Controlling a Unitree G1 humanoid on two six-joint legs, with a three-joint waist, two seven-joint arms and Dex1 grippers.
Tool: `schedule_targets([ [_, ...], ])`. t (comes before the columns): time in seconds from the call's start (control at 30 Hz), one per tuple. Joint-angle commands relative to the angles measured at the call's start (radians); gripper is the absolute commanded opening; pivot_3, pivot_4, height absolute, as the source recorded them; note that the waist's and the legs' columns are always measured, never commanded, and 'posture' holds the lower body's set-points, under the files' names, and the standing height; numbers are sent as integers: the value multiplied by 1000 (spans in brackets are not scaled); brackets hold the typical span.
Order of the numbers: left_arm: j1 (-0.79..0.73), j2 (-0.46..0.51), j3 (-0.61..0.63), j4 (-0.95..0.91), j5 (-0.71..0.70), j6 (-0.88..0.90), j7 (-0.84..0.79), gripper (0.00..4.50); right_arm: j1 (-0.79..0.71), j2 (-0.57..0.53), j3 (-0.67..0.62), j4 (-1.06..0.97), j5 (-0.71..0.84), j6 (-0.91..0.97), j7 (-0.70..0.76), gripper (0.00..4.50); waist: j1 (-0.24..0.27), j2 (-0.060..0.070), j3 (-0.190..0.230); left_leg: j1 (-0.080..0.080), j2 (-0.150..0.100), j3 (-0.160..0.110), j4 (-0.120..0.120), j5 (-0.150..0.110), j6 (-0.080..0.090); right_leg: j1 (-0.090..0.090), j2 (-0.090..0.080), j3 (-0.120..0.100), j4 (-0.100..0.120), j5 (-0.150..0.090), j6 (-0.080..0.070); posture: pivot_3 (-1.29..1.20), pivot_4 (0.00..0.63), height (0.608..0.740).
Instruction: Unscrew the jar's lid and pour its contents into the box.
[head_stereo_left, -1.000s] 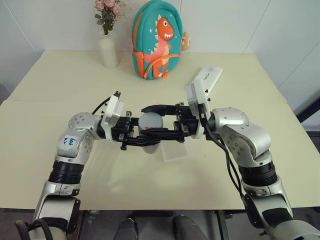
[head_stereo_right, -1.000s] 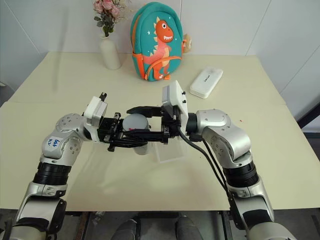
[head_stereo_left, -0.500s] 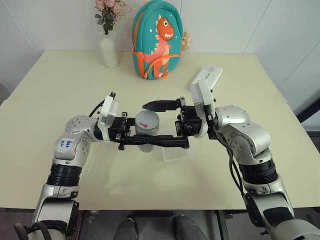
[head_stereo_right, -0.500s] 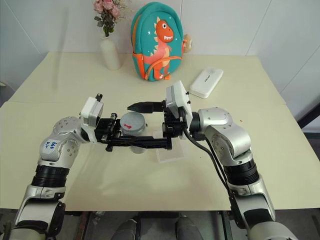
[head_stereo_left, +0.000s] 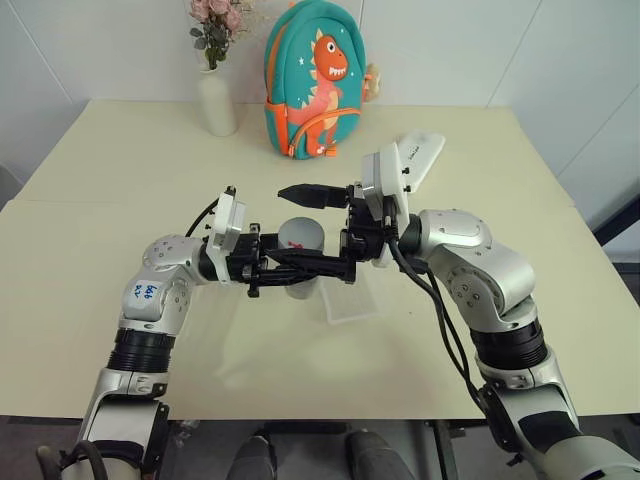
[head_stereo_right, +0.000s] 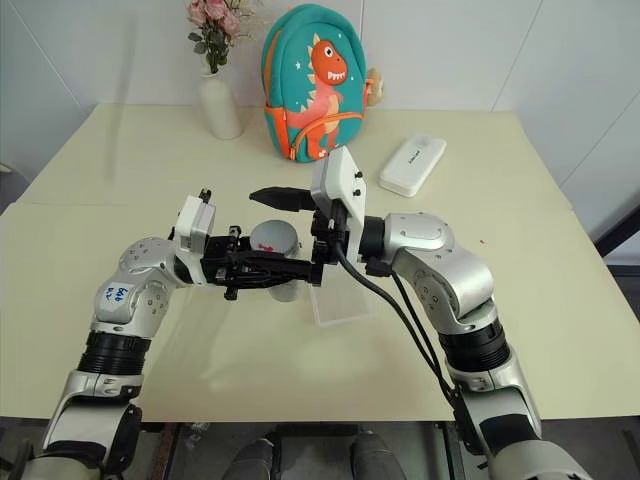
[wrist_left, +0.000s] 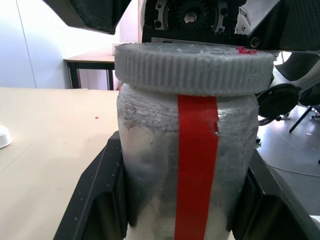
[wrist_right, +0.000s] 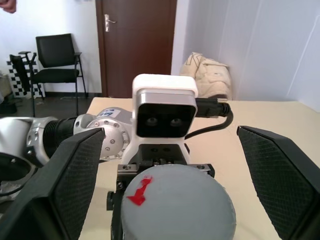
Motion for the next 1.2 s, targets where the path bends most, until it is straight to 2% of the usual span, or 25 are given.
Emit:
schedule_targets([
  [0.03, -38, -14, 1, -2, 1, -22, 6, 1998, -10, 16, 1, -53, 8, 4, -25, 4459, 1, 0, 0, 0, 0, 0, 0, 0, 0, 0, 0, 0, 0, 0, 0, 0, 150, 740],
  [0.3, -60, -40, -1, 13, -13, -23, -3, 1998, -13, 31, 25, -31, -16, -8, -46, 4459, -2, 0, 0, 0, 0, 0, 0, 0, 0, 0, 0, 0, 0, 0, 0, 0, 150, 740],
  [0.63, -27, -21, 3, -22, -24, -11, -40, 1998, -16, -2, 12, 47, -73, -56, -21, 4459, -2, 0, 0, 0, 0, 0, 0, 0, 0, 0, 0, 0, 0, 0, 0, 0, 150, 740],
  [0.83, 1, -7, 12, -54, -31, -8, -35, 1998, -33, -41, -24, 89, -88, -76, -2, 4459, -2, 0, 0, 0, 0, 0, 0, 0, 0, 0, 0, 0, 0, 0, 0, 0, 150, 740],
  [1.2, 36, 11, 35, -67, -31, -5, -13, 1998, 5, -157, -72, 32, -36, -38, 29, 4459, 0, 0, 0, 0, 0, 0, 0, 0, 0, 0, 0, 0, 0, 0, 0, 0, 150, 740],
])
